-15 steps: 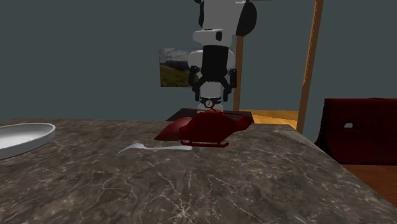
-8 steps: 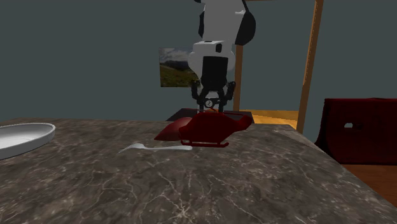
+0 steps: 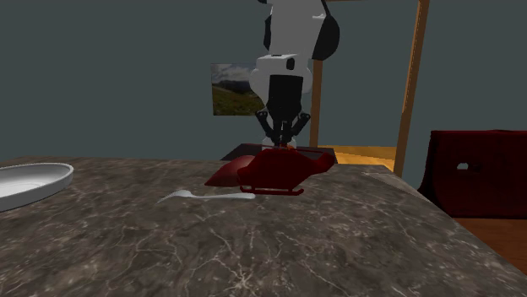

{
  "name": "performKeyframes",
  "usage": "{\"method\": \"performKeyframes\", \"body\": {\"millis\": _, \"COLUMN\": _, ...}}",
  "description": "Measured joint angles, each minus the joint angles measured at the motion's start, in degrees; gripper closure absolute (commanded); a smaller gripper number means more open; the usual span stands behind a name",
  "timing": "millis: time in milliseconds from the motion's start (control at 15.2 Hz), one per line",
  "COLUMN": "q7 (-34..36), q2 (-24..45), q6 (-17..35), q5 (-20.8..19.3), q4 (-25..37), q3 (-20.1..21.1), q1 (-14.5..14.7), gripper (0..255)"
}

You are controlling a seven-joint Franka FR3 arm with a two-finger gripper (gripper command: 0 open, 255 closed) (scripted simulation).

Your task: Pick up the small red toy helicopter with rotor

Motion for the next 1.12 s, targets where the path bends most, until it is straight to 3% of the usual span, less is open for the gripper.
{"method": "performKeyframes", "body": {"millis": 1122, "q7": -1.87, "q2": -7.03, "q6": -12.48, "q5": 1.64, "q4": 5.49, "q3": -0.55, "q1": 0.48, "gripper": 255}}
